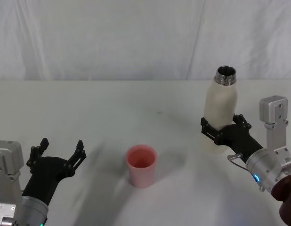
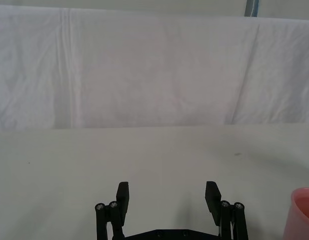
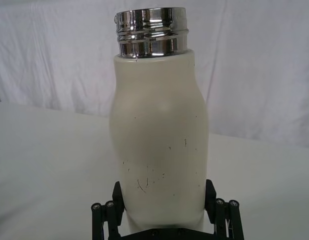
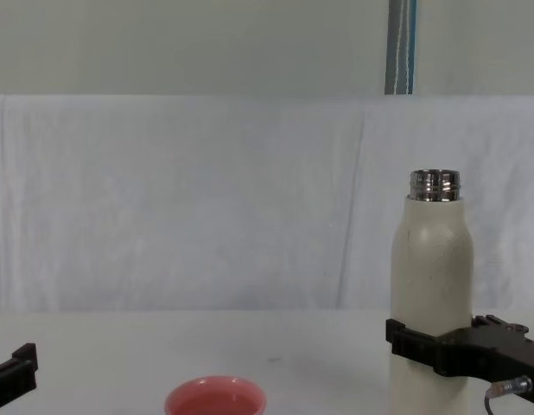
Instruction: Grasp the thermos with one hand and pour water into the cup lid.
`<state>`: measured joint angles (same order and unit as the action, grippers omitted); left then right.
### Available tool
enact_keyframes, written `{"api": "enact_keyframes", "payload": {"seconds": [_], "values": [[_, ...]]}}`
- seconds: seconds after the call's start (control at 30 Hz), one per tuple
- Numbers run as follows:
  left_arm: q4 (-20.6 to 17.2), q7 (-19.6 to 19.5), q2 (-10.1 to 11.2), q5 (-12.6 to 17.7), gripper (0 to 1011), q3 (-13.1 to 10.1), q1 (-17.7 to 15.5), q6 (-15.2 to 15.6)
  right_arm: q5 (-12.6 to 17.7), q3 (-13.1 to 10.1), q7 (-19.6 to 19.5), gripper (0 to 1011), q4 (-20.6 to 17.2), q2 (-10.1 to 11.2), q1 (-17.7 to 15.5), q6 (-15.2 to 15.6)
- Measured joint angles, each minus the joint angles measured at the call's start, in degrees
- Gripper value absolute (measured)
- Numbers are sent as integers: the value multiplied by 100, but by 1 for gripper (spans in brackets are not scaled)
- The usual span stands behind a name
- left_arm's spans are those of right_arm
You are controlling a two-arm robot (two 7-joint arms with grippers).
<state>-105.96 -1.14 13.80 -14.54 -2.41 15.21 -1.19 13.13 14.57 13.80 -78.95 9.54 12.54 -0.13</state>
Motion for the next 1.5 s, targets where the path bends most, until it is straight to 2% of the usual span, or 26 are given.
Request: {"api": "enact_keyframes", "payload": {"seconds": [0.73, 0.83, 1.5], "values": [[0, 0, 0, 0, 1001, 0, 0, 0, 0, -3, 0, 957, -1, 0, -3, 0], [0, 0, 0, 0, 1001, 0, 0, 0, 0, -4, -2, 1003, -3, 0, -3, -2], [0, 0, 0, 0, 1001, 0, 0, 0, 1, -3, -2, 1003, -4, 0, -2, 0]]}}
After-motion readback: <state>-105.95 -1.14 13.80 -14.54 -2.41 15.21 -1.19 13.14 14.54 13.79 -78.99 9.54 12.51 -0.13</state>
